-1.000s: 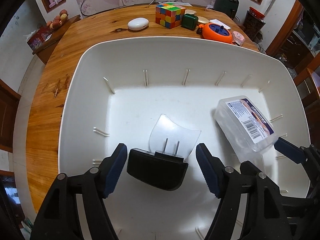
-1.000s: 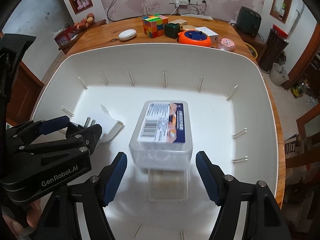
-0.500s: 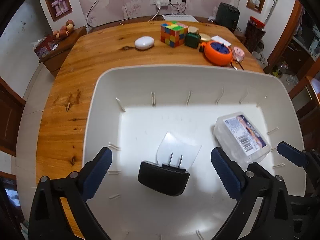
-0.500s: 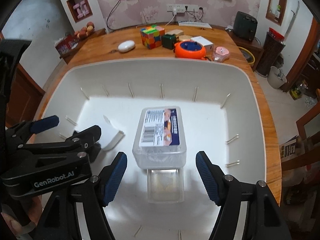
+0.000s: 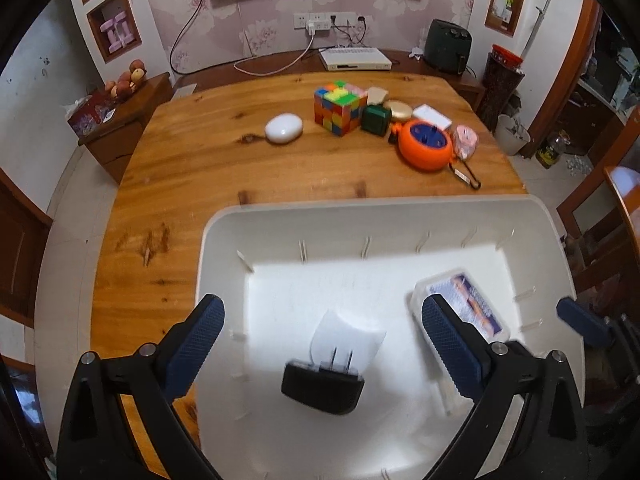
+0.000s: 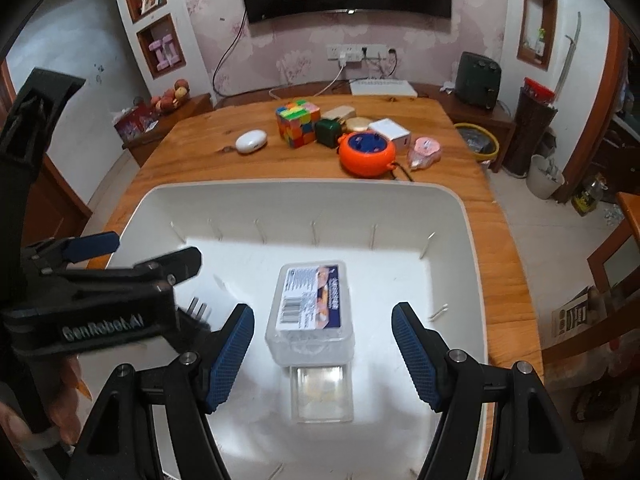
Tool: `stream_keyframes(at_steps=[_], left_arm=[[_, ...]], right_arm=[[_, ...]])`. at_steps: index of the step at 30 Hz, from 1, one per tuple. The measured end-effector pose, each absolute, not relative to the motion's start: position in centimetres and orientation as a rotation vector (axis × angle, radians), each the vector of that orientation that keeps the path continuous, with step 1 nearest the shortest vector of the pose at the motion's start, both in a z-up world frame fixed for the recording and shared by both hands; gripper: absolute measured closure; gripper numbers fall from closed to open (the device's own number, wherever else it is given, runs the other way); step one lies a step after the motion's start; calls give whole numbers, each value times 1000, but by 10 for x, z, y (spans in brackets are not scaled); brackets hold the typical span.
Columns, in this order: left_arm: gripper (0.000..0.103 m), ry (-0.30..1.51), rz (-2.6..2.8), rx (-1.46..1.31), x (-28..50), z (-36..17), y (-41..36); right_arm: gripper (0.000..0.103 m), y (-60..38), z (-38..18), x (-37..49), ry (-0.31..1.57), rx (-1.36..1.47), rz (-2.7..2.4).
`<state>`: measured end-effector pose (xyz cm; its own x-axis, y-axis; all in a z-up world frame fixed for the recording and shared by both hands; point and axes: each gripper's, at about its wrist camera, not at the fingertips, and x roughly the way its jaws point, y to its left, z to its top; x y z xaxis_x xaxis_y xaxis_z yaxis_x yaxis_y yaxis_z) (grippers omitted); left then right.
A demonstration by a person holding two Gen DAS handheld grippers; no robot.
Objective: Organize rigid objects
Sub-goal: 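Release the adapter and labeled box in the tray and withdraw both grippers, then reach the left gripper to the Rubik's cube while the right gripper reaches the orange tape reel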
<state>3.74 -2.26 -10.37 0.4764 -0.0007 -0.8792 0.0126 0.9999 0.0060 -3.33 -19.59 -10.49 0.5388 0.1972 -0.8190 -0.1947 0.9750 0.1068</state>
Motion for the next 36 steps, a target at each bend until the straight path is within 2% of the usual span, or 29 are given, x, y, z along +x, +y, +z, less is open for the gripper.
stream_keyframes(at_steps=[7,18,28,36], left_arm=[[4,1025,-18,16,76,-68,-20],[4,1051,-15,-36,173,-38,-18],[4,1183,3,-116,248,-64,-31],[4,1239,63,-102,290,-90,-34]], right_arm=[[31,-207,-101,-26,963,42,231],[31,-227,-79,1,931,48,210],[31,-240,-58,91,972,-1,237],[31,-251,-63,183,1047,73,270]])
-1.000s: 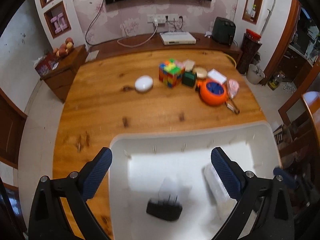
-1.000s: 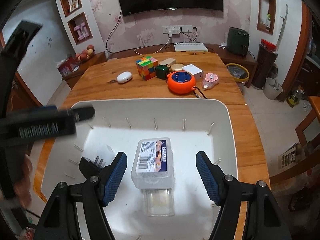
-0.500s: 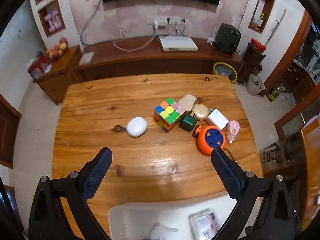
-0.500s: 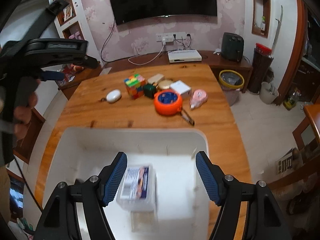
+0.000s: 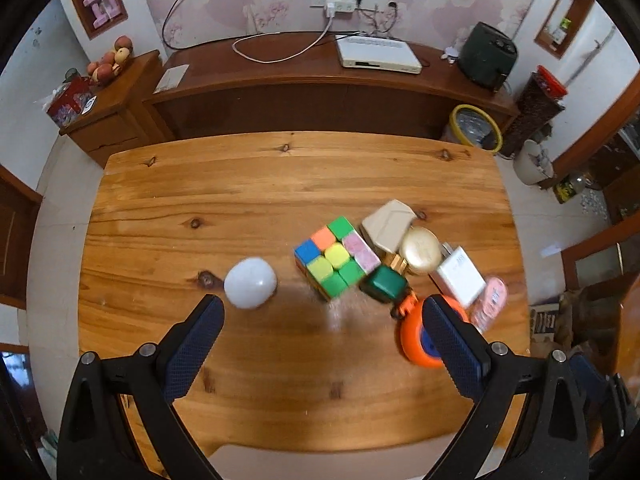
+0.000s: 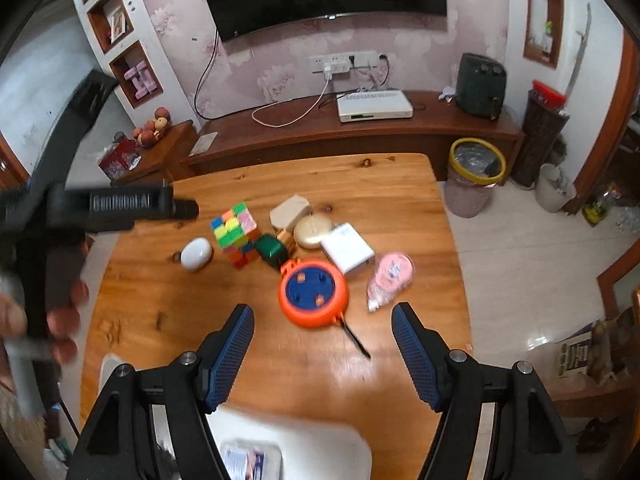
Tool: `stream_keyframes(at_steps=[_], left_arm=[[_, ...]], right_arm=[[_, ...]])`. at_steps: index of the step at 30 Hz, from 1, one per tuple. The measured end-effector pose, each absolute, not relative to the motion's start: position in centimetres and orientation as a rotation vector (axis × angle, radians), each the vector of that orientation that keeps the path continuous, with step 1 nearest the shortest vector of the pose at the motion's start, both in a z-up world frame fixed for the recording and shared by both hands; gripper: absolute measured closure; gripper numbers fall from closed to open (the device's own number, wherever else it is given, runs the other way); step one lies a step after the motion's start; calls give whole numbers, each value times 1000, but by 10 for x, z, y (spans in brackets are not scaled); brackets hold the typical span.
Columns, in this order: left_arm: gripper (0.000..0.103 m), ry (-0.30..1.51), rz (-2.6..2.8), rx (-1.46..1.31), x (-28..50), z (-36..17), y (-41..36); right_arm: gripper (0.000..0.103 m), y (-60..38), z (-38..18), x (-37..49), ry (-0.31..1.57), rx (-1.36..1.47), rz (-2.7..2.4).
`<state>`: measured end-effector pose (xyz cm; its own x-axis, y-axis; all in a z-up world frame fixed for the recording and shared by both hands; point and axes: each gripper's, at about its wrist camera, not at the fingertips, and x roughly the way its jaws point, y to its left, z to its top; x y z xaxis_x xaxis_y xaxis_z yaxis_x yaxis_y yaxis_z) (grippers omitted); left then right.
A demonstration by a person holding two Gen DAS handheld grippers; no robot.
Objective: Organize rigid objects
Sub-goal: 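Reach the left gripper to the Rubik's cube while the right gripper reaches the orange tape reel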
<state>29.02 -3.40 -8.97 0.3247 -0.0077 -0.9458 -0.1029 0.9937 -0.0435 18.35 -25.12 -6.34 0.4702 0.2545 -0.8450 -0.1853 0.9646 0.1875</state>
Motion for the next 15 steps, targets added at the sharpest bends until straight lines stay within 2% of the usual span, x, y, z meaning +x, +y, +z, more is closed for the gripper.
stream_keyframes(at_steps=[7,15], left_arm=[[4,1280,102,-75,324,-118,-41],[4,1361,102,-123,344,-156,-47]], right_arm=[[31,-232,-103,236,1156,-31,310],[31,-207,-149,252,1257,-113,338]])
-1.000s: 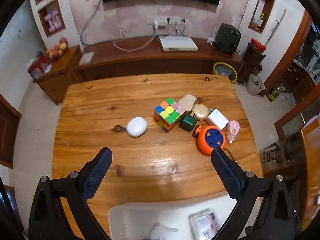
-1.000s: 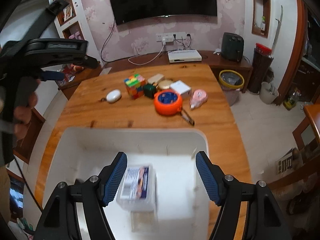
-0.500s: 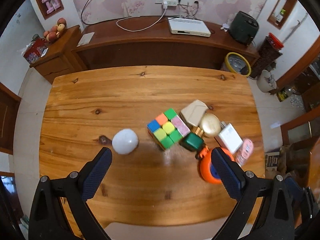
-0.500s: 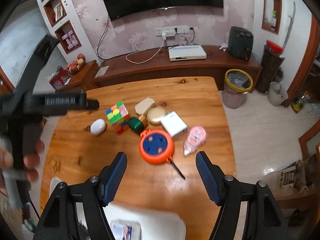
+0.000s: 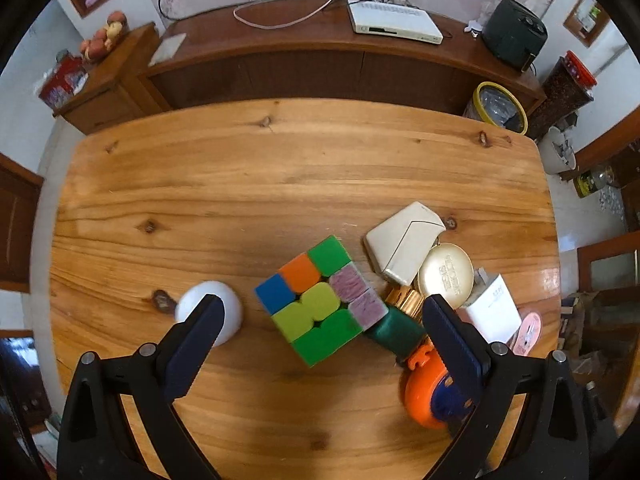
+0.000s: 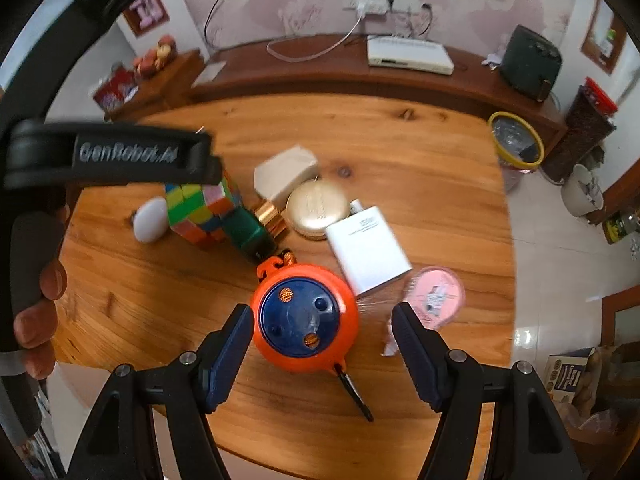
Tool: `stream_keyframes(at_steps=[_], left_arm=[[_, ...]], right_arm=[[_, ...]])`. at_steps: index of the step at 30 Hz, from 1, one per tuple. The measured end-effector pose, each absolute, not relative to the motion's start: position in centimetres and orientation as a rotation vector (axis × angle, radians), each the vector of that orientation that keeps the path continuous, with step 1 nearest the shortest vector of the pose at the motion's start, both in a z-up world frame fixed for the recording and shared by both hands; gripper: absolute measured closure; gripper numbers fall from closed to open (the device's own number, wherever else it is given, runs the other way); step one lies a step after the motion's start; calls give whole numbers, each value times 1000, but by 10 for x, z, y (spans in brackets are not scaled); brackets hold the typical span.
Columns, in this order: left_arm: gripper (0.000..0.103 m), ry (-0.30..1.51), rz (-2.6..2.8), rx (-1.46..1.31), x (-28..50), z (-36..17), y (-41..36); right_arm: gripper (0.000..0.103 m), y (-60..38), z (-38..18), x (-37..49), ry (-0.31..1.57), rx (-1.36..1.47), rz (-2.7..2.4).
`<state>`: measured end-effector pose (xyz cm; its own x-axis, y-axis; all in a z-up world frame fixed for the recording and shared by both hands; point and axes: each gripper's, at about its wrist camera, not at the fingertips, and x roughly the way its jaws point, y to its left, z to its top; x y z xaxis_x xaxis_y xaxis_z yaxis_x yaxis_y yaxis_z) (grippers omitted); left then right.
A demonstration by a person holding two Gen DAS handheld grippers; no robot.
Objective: Organize rigid objects
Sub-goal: 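Reach the left gripper to the Rubik's cube while the right gripper reaches the orange tape reel, then grasp and lift the Rubik's cube with the left gripper while the right gripper lifts the orange reel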
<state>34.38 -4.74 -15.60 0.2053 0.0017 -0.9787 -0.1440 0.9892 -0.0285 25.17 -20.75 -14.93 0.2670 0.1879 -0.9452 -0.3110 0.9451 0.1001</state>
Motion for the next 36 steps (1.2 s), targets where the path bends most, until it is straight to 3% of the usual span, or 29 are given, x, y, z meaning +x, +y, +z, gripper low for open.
stream_keyframes(at_steps=[8,13,16,24,28,32,36], left_arm=[[4,1383,154,-232,353,-180,-39],[5,1397,180,-259,354,-191,-34],[18,1392,192,-274,353,-194,-30],[26,1360,174,-295,344,-191,-29],[29,1359,173,-264,337,-190,-31],[40,1350,131,-250,327,-179,-25],[41,1339,108,-208,318,-164,-20]], right_arm=[[30,-192,-171,257,1327,-136,356],[23,-182,-182,259,1366,-183,335],[22,-182,-183,261,1373,-177,327],[19,-189,-202,272,1493,-91,335],[22,-183,-201,271,1478,-141,324],[22,-179,-197,265,1458,-128,316],[22,-174,-188,257,1399,-158,297]])
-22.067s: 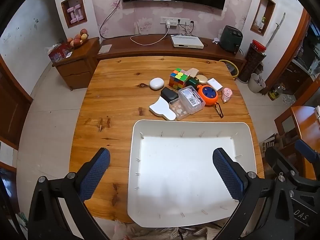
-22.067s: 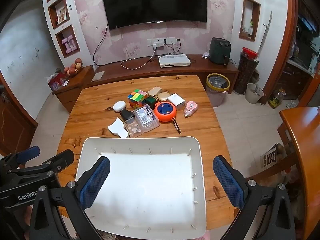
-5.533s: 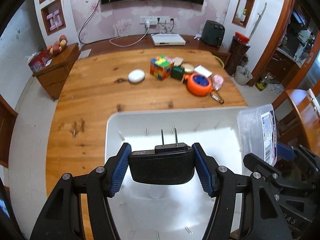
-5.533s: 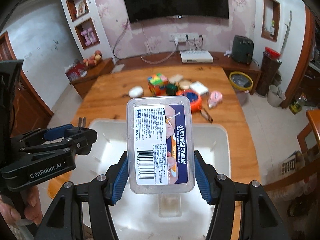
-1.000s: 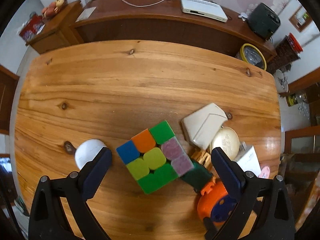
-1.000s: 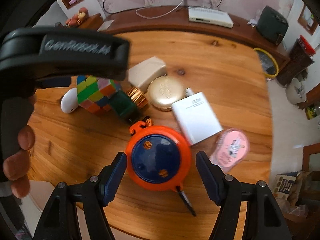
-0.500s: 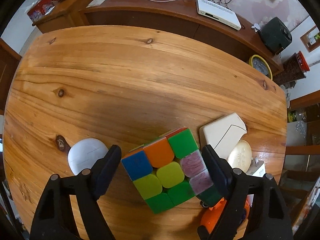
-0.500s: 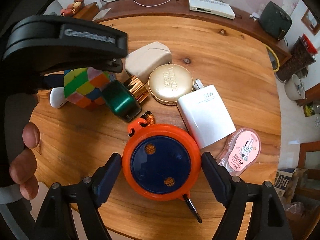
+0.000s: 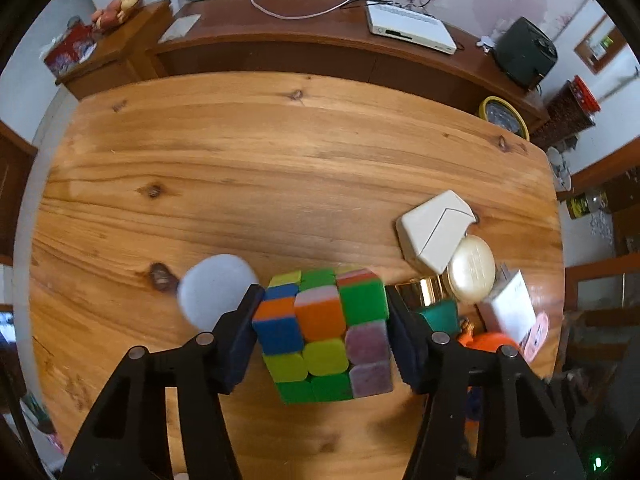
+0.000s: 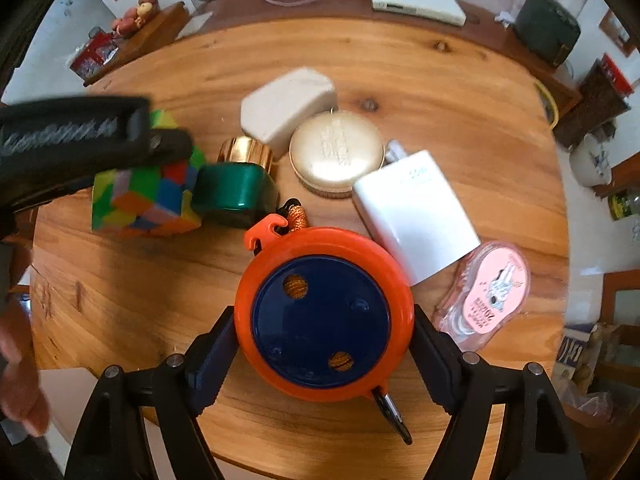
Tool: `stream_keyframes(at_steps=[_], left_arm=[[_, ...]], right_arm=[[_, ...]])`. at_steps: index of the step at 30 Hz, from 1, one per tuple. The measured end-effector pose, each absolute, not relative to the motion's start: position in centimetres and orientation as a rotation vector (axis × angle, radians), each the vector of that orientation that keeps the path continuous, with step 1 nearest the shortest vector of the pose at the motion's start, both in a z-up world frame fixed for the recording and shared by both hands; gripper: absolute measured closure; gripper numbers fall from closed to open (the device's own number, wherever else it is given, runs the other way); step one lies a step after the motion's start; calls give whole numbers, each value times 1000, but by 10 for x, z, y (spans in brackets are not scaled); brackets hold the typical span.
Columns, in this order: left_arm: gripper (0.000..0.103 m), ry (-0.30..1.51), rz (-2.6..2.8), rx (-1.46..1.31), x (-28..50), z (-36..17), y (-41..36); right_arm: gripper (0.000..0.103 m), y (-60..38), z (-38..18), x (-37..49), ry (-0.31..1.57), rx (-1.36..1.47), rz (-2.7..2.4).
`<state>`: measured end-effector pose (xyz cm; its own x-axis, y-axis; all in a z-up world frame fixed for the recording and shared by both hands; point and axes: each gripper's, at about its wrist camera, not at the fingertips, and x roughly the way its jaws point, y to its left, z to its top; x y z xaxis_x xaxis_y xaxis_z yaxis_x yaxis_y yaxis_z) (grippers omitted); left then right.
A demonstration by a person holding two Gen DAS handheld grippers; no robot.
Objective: Organize rigid objects
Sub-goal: 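Grasp and lift the Rubik's cube with the left gripper while the right gripper lifts the orange reel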
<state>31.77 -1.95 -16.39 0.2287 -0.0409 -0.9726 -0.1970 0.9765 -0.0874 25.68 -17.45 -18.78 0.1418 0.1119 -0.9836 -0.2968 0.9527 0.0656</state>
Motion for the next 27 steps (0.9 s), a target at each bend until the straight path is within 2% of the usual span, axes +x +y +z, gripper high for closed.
stream_keyframes(at_steps=[12,19,27], left_arm=[[42,1310,71,-179,286,-131,1],[42,1226,-21,-160,243,-69,5],[42,1125,-149,-139,160,0,12]], right_arm=[[22,-166,-171,230,1359,-138,291],[22,-180,-114,207,1239,-71,302],[22,-193,-37,148,1058,-10,355]])
